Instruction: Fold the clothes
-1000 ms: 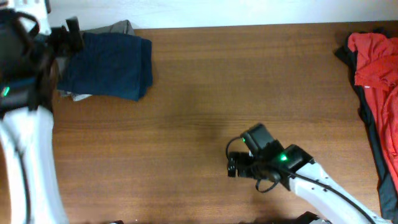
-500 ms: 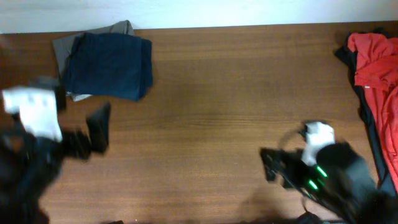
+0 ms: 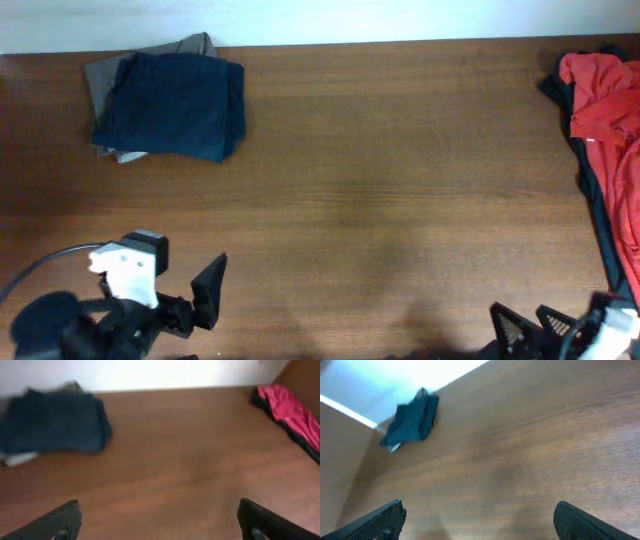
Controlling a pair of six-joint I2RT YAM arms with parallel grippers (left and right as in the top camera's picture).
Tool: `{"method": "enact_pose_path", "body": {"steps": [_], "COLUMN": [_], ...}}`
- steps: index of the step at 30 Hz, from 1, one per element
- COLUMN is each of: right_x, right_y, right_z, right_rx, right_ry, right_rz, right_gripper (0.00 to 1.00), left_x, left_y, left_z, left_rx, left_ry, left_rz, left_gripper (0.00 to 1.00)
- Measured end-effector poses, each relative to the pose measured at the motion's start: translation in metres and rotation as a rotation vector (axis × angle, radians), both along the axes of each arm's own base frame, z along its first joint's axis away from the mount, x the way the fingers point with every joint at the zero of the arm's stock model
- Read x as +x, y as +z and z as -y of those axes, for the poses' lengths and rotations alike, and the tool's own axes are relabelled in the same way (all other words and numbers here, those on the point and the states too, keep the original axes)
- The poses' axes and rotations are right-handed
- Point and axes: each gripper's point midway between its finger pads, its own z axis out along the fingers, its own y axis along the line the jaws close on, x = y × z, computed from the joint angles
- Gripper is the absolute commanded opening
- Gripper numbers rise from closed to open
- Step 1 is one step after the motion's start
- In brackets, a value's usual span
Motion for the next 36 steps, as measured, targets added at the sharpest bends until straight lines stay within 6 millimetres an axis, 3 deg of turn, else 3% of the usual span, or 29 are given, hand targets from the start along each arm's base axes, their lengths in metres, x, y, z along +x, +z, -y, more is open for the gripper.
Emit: {"method": "enact_pose_path", "body": {"steps": [4,8,17,36], "right_x": [0.0,0.008,0.015,0.013], "right_y": [0.004,0.014,0.023,0.018], "right_z": [0.013,0.021,0.035,0.038], "right_rx": [0.007,0.006,-0.012,-0.029], "right_ry": [-0.061,-0.121,-0.212,-0.218], "right_rz": [0.052,0.1,0.151,0.135], "right_gripper": [0.99,0.99,0.99,0.99], "left_x": [0.003,0.004,0.004,0.004], "left_y": [-0.023,-0.031,-0.031,-0.031], "left_z": [0.001,0.001,0.002,0.002], "left_rx": [-0.019,-0.026,-0.028,-0.028], "left_ry": [-0.009,-0.012,-0.015,-0.015], "left_rz": [-0.057,-0.079,-0.077,-0.078], "left_gripper": [0.99,0.99,0.99,0.99]}}
